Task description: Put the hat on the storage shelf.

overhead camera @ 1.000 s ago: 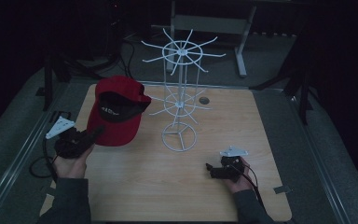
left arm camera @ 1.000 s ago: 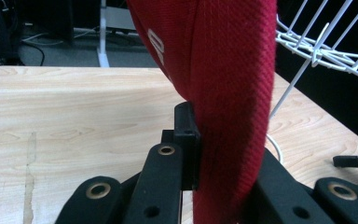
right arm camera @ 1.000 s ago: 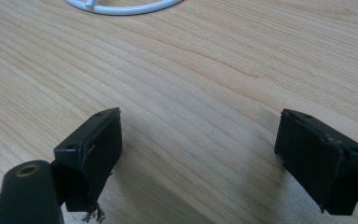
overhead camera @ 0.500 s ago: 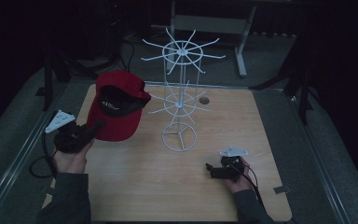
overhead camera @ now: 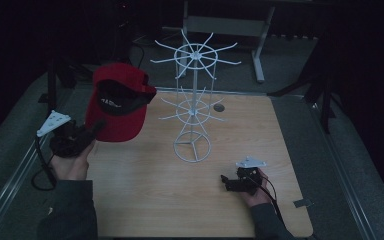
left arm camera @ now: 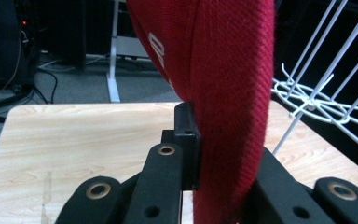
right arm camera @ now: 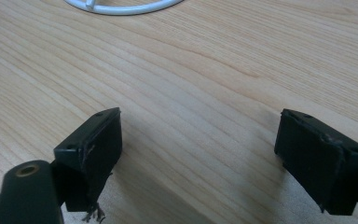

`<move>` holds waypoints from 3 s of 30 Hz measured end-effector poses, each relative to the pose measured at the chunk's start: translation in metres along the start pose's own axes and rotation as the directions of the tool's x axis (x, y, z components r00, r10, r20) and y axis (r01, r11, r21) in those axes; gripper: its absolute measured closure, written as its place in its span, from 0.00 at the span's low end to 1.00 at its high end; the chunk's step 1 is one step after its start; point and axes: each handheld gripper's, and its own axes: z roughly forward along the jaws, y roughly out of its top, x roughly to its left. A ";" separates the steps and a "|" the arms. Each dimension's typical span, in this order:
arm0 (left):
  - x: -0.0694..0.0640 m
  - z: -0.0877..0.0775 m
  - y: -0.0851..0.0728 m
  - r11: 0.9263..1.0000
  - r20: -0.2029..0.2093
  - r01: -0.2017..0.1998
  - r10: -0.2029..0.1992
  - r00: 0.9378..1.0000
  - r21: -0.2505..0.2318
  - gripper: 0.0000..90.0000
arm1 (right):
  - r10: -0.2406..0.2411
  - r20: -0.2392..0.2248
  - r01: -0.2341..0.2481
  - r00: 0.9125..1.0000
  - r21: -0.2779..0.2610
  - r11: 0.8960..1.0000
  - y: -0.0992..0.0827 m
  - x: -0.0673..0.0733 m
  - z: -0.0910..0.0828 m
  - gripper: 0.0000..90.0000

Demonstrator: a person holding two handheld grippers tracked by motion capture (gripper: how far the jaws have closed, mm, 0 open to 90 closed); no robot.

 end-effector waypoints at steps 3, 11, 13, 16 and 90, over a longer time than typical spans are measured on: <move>0.000 -0.001 0.004 1.000 -0.001 -0.001 0.001 1.000 -0.012 0.95 | 0.000 0.000 0.000 1.000 0.000 1.000 0.000 0.000 0.000 0.16; 0.001 0.000 0.013 0.999 -0.004 0.007 -0.007 1.000 -0.038 0.95 | -0.001 0.000 0.001 1.000 0.000 1.000 0.000 0.000 0.000 0.16; 0.000 0.000 0.017 0.999 -0.003 0.005 -0.006 1.000 -0.046 0.95 | 0.000 -0.001 0.000 1.000 0.000 1.000 0.000 0.000 0.000 0.16; -0.002 0.001 0.022 0.998 -0.002 0.004 -0.004 1.000 -0.057 0.95 | 0.000 -0.001 0.000 1.000 0.000 1.000 0.000 0.000 0.000 0.16; -0.034 0.003 0.082 0.979 0.040 -0.015 0.024 0.999 -0.206 0.95 | -0.001 -0.002 0.001 1.000 0.001 1.000 0.000 0.000 0.000 0.16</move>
